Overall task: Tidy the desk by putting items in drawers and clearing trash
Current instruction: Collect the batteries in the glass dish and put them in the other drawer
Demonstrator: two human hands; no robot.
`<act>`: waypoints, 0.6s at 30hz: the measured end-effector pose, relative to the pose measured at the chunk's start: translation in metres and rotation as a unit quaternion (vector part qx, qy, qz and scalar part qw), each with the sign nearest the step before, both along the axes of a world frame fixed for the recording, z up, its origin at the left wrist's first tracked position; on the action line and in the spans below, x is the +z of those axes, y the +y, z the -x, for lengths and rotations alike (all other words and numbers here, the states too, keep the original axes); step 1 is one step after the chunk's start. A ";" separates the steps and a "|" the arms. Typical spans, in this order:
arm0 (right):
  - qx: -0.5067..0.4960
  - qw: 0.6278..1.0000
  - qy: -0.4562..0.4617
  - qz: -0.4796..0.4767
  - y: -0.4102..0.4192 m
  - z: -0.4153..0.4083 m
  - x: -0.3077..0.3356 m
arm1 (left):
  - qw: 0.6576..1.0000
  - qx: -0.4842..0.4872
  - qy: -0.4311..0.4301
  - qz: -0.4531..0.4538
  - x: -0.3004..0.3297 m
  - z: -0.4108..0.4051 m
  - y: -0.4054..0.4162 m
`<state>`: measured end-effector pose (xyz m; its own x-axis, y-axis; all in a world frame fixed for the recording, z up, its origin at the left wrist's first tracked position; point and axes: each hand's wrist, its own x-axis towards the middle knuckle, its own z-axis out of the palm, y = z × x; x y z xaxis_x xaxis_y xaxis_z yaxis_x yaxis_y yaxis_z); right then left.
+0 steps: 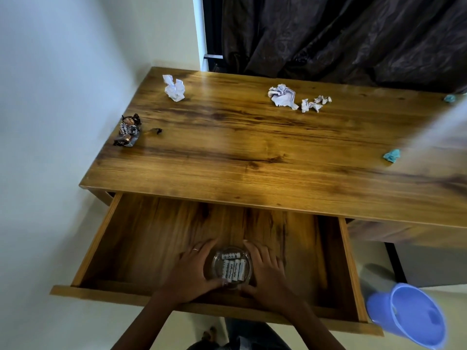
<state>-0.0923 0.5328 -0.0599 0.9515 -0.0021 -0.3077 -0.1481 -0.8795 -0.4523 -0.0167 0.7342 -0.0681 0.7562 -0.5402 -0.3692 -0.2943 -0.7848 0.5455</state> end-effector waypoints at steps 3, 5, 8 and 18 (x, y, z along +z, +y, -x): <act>0.000 1.000 -0.014 -0.020 0.007 0.016 0.014 | 1.000 0.013 -0.020 0.019 0.012 0.010 0.009; 0.023 0.999 0.002 -0.029 0.010 0.025 0.022 | 1.000 -0.006 -0.020 0.019 0.023 0.017 0.014; 0.058 0.998 0.027 -0.006 0.007 0.036 0.027 | 0.999 -0.046 -0.003 -0.003 0.030 0.026 0.021; 0.004 0.994 -0.052 0.094 0.015 0.053 0.020 | 0.989 -0.091 -0.114 -0.017 0.007 0.051 0.028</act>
<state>-0.1458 0.5480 -0.0401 0.9784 -0.0433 -0.2021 -0.1025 -0.9507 -0.2927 -0.0676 0.7623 -0.0610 0.7130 -0.6656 -0.2202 -0.5450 -0.7238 0.4232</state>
